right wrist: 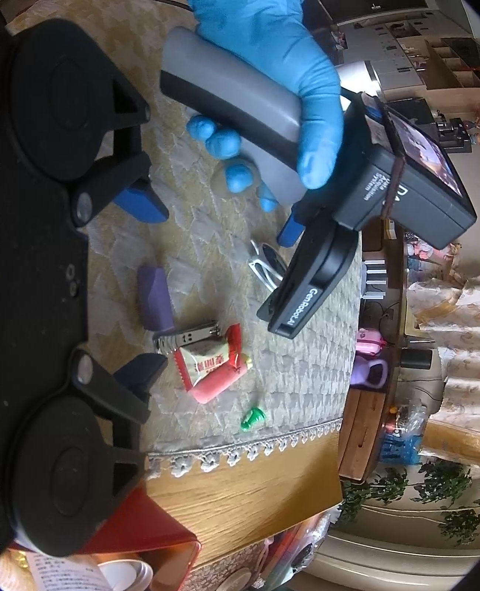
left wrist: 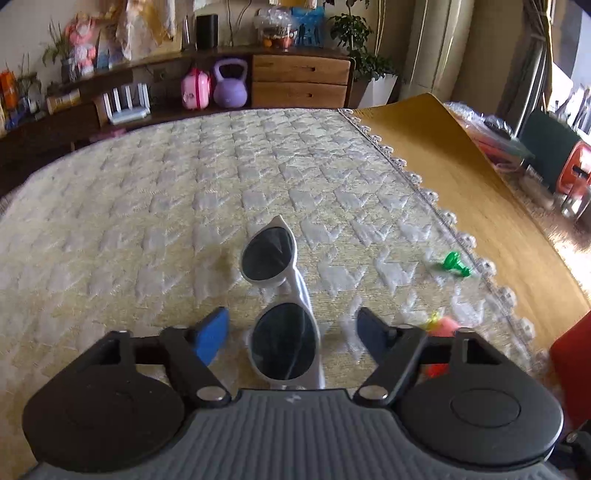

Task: Organize rigid objects
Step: 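Grasp the white sunglasses with the left gripper while the right gripper grasps the purple object, then carry the purple object toward the red box with the right gripper while the left gripper lifts the sunglasses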

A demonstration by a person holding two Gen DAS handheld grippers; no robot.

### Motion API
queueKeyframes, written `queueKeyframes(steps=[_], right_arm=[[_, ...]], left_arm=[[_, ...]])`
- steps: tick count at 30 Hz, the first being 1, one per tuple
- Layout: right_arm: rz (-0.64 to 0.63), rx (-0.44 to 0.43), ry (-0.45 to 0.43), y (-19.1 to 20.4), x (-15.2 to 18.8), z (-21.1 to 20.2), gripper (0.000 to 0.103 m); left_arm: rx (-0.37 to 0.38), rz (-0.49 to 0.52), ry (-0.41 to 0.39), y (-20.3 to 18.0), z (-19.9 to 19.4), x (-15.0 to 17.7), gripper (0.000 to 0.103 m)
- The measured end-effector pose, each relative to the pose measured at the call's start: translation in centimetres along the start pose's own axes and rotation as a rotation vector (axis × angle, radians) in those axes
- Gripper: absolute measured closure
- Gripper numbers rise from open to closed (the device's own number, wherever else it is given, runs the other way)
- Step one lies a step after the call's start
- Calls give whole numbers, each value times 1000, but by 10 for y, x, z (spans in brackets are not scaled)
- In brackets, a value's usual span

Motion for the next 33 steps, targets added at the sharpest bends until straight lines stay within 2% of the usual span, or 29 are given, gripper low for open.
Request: queueKeyframes(steps=[1, 4, 8, 14, 21, 33], right_arm=[[1, 0, 4, 0, 0, 1, 29], [13, -3, 14, 0, 0, 5, 33], [10, 2, 15, 0, 0, 7, 35], [15, 9, 13, -3, 0, 6, 43], [36, 35, 11, -8, 1, 1, 67], [62, 38, -14, -10, 9, -35, 67]], left_arm=[[-19, 24, -5, -1, 0, 0, 41], [-10, 47, -19, -4, -2, 0, 53], [-9, 69, -32, -7, -4, 1, 64], [-20, 82, -39, -9, -4, 1, 65], [-46, 100, -57, -8, -11, 2, 65], [-35, 64, -49, -5, -52, 14, 66]])
Point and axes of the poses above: each gripper's, at about its wrist camera, not at the fingertips, and z roughly the way its jaws point, y to its left, x to its underside, the point moved 9 cm from there along z, roughly the way its jaws point, and after that the axes turned 2 degrees about y, right-handed, at the moved point
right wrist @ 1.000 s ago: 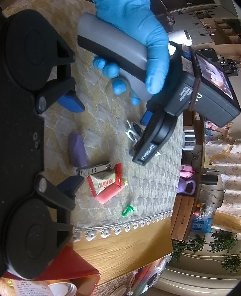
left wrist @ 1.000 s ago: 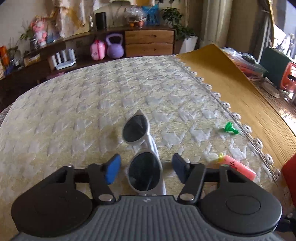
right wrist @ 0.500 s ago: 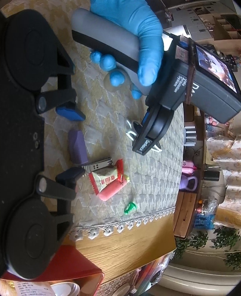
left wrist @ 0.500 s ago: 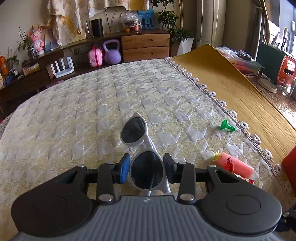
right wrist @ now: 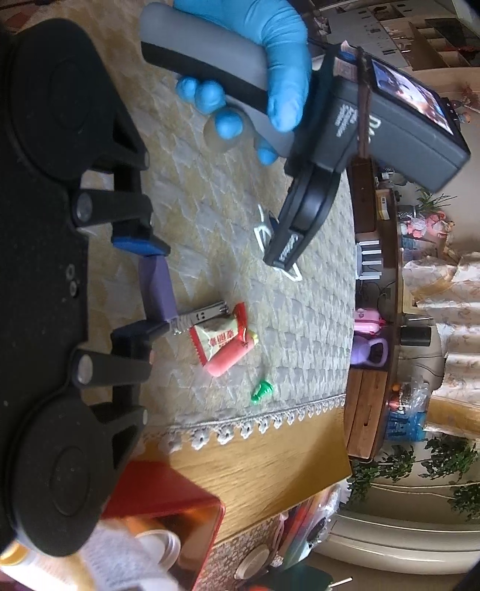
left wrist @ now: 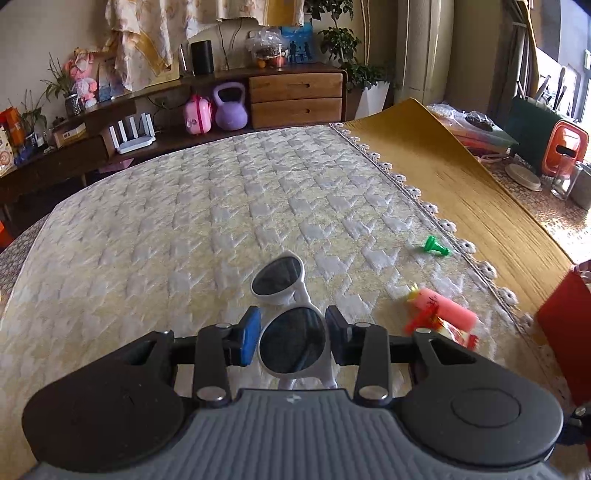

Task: Organize rigid objects
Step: 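Carry the purple object toward the red box with the right gripper while the left gripper lifts the sunglasses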

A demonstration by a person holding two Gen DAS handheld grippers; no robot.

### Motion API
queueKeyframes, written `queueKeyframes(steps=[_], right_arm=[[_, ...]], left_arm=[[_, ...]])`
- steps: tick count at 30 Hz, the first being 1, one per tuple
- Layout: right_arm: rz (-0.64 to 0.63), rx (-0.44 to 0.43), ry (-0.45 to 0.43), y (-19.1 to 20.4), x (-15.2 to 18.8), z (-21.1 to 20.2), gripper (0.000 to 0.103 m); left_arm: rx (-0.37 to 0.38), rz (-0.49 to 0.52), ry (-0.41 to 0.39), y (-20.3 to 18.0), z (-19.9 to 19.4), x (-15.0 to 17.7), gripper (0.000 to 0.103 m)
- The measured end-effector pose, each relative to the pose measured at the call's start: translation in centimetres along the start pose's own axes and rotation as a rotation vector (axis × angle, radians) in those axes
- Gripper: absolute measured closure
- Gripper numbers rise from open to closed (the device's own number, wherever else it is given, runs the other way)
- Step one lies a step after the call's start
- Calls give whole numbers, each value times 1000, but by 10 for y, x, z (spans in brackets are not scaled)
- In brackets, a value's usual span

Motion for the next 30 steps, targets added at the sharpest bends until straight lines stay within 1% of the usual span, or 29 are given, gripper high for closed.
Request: queueKeyframes(steps=[3, 4, 5, 7, 13, 16, 18, 20, 21, 23, 24, 25, 26, 27, 28, 30], right_arm=[[5, 6, -1, -2, 4, -15, 67], [8, 6, -2, -3, 5, -20, 67], [11, 9, -4, -5, 7, -26, 67], [12, 18, -10, -7, 9, -36, 67], [10, 45, -29, -14, 18, -67, 67], [16, 53, -39, -19, 21, -80, 67], [22, 57, -46, -22, 22, -86, 67], [28, 58, -51, -25, 24, -89, 67], [31, 58, -51, -27, 24, -90, 67], [37, 56, -47, -29, 27, -89, 67], [40, 56, -43, -31, 28, -88, 67], [44, 53, -39, -32, 29, -86, 67], [45, 50, -35, -33, 29, -84, 67], [46, 49, -32, -33, 30, -83, 67], [46, 48, -28, -33, 32, -81, 67], [48, 45, -20, -33, 33, -77, 67]], left_arm=[[5, -14, 5, 1, -16, 6, 66], [9, -18, 5, 1, -22, 8, 89], [4, -20, 14, 1, -26, 10, 95], [12, -41, 30, 2, -34, 15, 96], [-2, -36, 37, -2, -53, 26, 97], [-34, -21, 18, 0, -60, 24, 97], [-10, -57, 34, 5, -60, 22, 97], [31, -113, 37, 13, -61, 21, 96], [46, -127, 43, 16, -60, 21, 94], [49, -141, 56, 21, -55, 23, 82], [46, -138, 62, 22, -52, 24, 66], [46, -137, 63, 23, -50, 26, 47], [45, -131, 53, 24, -49, 27, 40], [42, -120, 37, 23, -49, 29, 35], [35, -101, 30, 21, -47, 31, 35], [13, -65, 41, 17, -40, 36, 35]])
Point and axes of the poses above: each gripper's, at about its wrist camera, not at the fingertips, and z roughly the way its jaws point, y to its left, x to its underside, the point moved 9 cm from there along z, roughly the way its jaws point, and after that the axes turned 2 degrees about y, right-handed, at the moved point
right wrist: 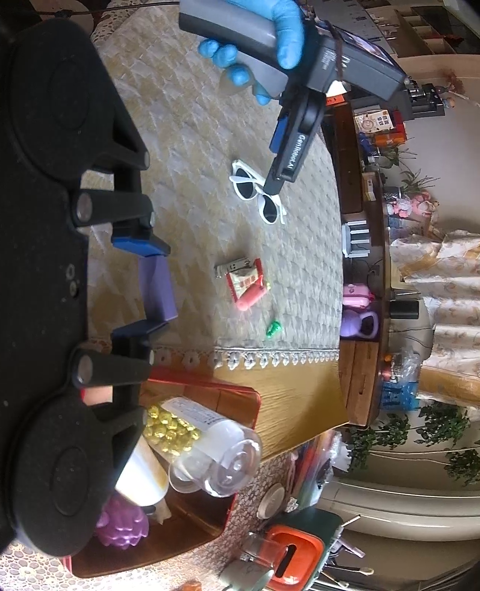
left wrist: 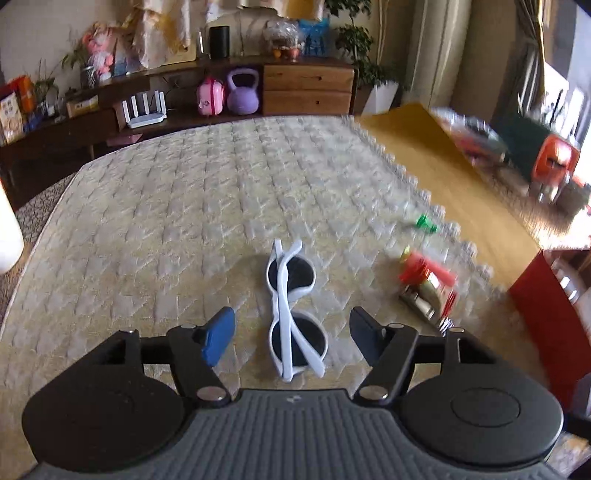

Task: Organize rigid objects
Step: 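Carry the purple object toward the red box with the right gripper while the left gripper lifts the sunglasses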

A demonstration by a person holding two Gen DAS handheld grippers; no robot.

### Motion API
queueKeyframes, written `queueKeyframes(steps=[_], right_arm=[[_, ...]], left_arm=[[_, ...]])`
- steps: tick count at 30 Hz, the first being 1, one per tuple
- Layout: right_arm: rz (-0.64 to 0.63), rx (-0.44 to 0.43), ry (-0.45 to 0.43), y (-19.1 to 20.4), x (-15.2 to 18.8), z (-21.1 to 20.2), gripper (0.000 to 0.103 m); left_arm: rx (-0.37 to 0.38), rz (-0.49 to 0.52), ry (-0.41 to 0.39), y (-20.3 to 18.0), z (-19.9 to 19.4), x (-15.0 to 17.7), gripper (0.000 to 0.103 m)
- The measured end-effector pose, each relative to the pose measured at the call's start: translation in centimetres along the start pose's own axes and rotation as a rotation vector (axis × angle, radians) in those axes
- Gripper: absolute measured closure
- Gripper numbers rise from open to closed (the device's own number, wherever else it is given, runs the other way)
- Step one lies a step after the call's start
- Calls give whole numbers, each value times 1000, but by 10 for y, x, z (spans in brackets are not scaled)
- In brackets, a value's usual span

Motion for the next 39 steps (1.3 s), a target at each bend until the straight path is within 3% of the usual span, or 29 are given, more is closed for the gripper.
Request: queueKeyframes(steps=[4, 12, 16, 23, 39], right_arm=[[6, -1, 16, -1, 4, 7, 67], [7, 10, 32, -5, 6, 14, 67], [6, 13, 34, -6, 6, 16, 67], [5, 10, 31, -5, 5, 15, 67], [0, 26, -17, -16, 0, -14, 67]], left_arm=[[-44, 61, -3, -8, 16, 7, 35], [-12, 46, 15, -13, 35, 12, 36], [-12, 52, 1, -11, 33, 11, 62], [-37, 68, 6, -14, 31, 10, 62], [49, 58, -22, -40, -28, 14, 62]])
Point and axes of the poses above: each gripper's, at about its wrist camera, not at the fingertips, and z roughly the way its jaws point, y to its left, x to its underside, the point moved 9 cm from there along z, roughly the way its jaws point, and after that the axes turned 2 degrees about y, right-handed, at the moved point
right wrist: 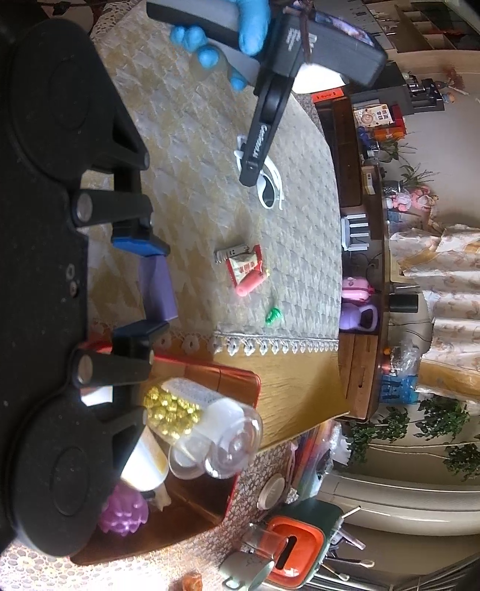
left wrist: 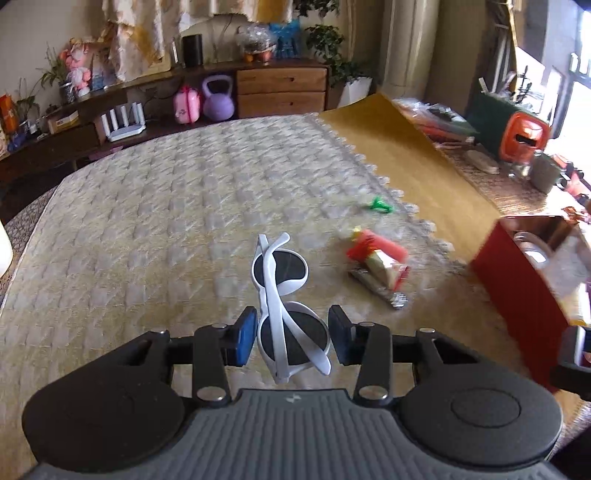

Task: Organize rigid objects
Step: 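Carry the purple object toward the red box with the right gripper while the left gripper lifts the sunglasses, then lower the purple object into the box with the right gripper while the left gripper carries the sunglasses toward it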

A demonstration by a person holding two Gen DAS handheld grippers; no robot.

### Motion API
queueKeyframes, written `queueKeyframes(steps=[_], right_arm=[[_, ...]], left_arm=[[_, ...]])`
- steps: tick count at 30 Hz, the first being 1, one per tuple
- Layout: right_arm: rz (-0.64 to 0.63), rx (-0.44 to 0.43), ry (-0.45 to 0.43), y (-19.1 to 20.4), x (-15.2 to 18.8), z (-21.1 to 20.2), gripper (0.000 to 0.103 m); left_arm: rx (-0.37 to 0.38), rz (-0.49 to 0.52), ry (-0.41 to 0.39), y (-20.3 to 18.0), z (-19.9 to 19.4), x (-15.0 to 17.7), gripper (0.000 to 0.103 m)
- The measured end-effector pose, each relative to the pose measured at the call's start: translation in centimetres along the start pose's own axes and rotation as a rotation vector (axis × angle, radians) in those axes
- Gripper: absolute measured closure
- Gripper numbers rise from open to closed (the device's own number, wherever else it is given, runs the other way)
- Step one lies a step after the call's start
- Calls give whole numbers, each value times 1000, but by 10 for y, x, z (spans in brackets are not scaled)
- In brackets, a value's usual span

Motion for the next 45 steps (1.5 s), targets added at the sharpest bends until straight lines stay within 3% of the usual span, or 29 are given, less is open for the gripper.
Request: queueKeyframes(steps=[18, 19, 20, 22, 28, 36, 40, 45], right_arm=[[24, 84, -44, -49, 7, -53, 67], [28, 91, -43, -53, 8, -54, 67], [30, 100, -43, -57, 9, -55, 67], [34, 114, -40, -64, 10, -56, 67], [62, 153, -32, -85, 16, -56, 67], [85, 177, -16, -106, 18, -45, 67], [79, 198, -2, -113, 16, -35, 67], [76, 200, 3, -115, 19, -33, 67]], left_arm=[[213, 85, -92, -104, -83, -20, 62], [223, 94, -99, -110, -86, -23, 72], [230, 104, -102, -117, -88, -25, 72], [250, 113, -105, -129, -90, -32, 84], [250, 155, -115, -153, -79, -44, 85], [206, 123, -35, -128, -57, -21, 85], [265, 157, 19, -130, -61, -4, 85], [280, 175, 113, -129, -69, 34, 85]])
Point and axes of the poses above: each gripper's, at about its wrist camera, not at the fingertips, and z roughly the way its jaws point, y to its left, x to its underside, the point moved 9 cm from there along z, roughly the way its jaws point, and after that the axes turned 2 degrees about y, right-handed, at the moved point
